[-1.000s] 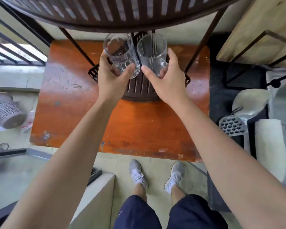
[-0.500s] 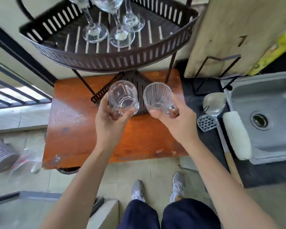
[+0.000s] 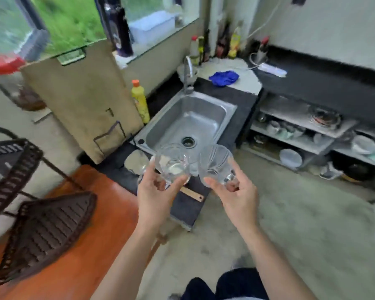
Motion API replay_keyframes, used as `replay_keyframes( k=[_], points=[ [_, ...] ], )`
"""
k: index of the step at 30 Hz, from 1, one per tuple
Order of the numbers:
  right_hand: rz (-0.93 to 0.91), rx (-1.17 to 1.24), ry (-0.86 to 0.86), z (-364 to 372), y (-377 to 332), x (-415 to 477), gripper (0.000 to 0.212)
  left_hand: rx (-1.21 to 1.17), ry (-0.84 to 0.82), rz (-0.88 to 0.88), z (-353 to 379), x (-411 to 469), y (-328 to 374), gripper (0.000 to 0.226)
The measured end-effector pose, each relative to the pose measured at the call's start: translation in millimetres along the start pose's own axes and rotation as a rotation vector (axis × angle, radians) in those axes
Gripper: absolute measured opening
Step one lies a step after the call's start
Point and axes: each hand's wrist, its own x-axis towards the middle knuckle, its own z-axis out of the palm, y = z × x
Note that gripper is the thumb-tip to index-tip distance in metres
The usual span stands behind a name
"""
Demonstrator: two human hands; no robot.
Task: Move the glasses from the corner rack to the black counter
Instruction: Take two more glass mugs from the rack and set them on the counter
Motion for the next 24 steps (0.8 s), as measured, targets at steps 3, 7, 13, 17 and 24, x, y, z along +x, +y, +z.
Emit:
replay_keyframes(
  k=[3,7,13,17,24],
  points=[
    [-0.023,-0.003,0.193,-59.6,-5.2,14.3,0.066,-0.019,-0.150,0.070,58.8,6.6,29.0,0.073],
    [-0.003,-0.007,0.397,-138.2,3.1,32.4,0.068,-0.050,-0.330,0.148,147.5,1.0,68.6,0.061],
    [0.091,-0.004,0.556,-276.8,45.2,73.3,0.084,-0.094,-0.481,0.190,307.2,-20.9,116.0,0.063],
    [0.077,-0.020,0.643,-377.4,68.1,110.5,0.091,-0.143,-0.531,0.212,417.3,-31.8,144.6,0.066],
    [0.070,-0.092,0.735,-507.0,104.3,174.8,0.087,-0.176,-0.644,0.205,571.4,-29.3,186.5,0.066]
  ],
)
